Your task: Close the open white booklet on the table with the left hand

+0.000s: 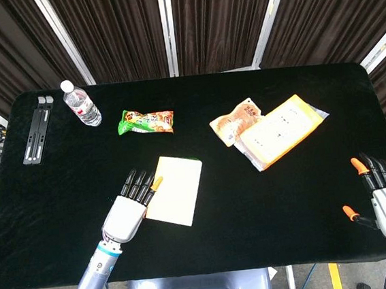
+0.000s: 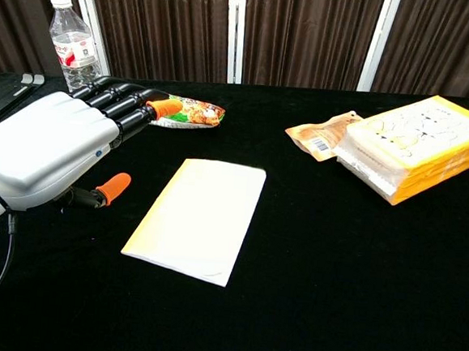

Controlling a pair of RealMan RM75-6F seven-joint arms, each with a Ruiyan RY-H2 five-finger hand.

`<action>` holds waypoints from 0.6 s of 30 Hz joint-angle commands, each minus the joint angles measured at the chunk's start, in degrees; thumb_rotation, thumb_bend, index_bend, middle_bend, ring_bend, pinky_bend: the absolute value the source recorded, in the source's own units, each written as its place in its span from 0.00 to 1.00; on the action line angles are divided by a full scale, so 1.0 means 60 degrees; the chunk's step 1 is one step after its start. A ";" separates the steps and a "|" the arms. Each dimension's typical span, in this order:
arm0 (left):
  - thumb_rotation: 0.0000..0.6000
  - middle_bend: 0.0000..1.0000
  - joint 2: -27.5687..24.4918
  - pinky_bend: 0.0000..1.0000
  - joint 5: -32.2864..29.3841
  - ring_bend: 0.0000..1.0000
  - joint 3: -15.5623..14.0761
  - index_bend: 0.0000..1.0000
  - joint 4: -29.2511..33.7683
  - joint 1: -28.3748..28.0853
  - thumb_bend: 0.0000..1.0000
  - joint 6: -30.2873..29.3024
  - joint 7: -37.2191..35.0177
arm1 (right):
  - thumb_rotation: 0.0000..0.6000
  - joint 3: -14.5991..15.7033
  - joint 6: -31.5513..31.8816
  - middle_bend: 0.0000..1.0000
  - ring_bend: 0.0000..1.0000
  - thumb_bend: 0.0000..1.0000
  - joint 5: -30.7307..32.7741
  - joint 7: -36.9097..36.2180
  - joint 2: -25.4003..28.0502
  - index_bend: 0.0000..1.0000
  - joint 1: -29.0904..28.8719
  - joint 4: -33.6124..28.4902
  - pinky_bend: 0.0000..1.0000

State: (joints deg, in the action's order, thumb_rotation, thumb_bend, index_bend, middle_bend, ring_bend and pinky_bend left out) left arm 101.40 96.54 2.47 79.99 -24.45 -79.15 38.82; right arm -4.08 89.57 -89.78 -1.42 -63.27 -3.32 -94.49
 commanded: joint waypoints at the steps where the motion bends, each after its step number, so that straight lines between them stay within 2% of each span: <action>1: 1.00 0.00 -0.0098 0.00 -0.0107 0.00 -0.0061 0.00 0.0141 0.0139 0.47 -0.0027 0.0261 | 1.00 -0.0022 0.0021 0.00 0.00 0.08 0.0027 -0.0041 0.0033 0.00 0.0011 -0.0006 0.00; 5: 1.00 0.00 -0.0541 0.00 -0.0397 0.00 -0.0181 0.00 0.0581 0.0560 0.36 -0.0303 0.0375 | 1.00 -0.0021 0.0009 0.00 0.00 0.08 0.0040 -0.0045 0.0044 0.00 0.0014 0.0022 0.00; 10: 1.00 0.00 -0.1644 0.00 -0.0977 0.00 -0.0358 0.00 0.1618 0.1277 0.21 -0.0768 0.0154 | 1.00 0.0010 0.0000 0.00 0.00 0.08 -0.0018 0.0115 0.0000 0.00 0.0008 0.0038 0.00; 18: 1.00 0.00 -0.3403 0.00 -0.1158 0.00 -0.0810 0.00 0.2504 0.2443 0.18 -0.1980 -0.1145 | 1.00 0.0123 -0.0053 0.00 0.00 0.08 -0.0228 0.0353 -0.0042 0.00 -0.0024 0.0023 0.00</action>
State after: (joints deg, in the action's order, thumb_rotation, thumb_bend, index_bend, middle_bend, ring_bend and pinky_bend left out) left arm 83.16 90.08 -1.35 93.70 -11.74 -89.07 33.93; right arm -3.46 89.33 -90.98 0.50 -63.48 -3.41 -94.36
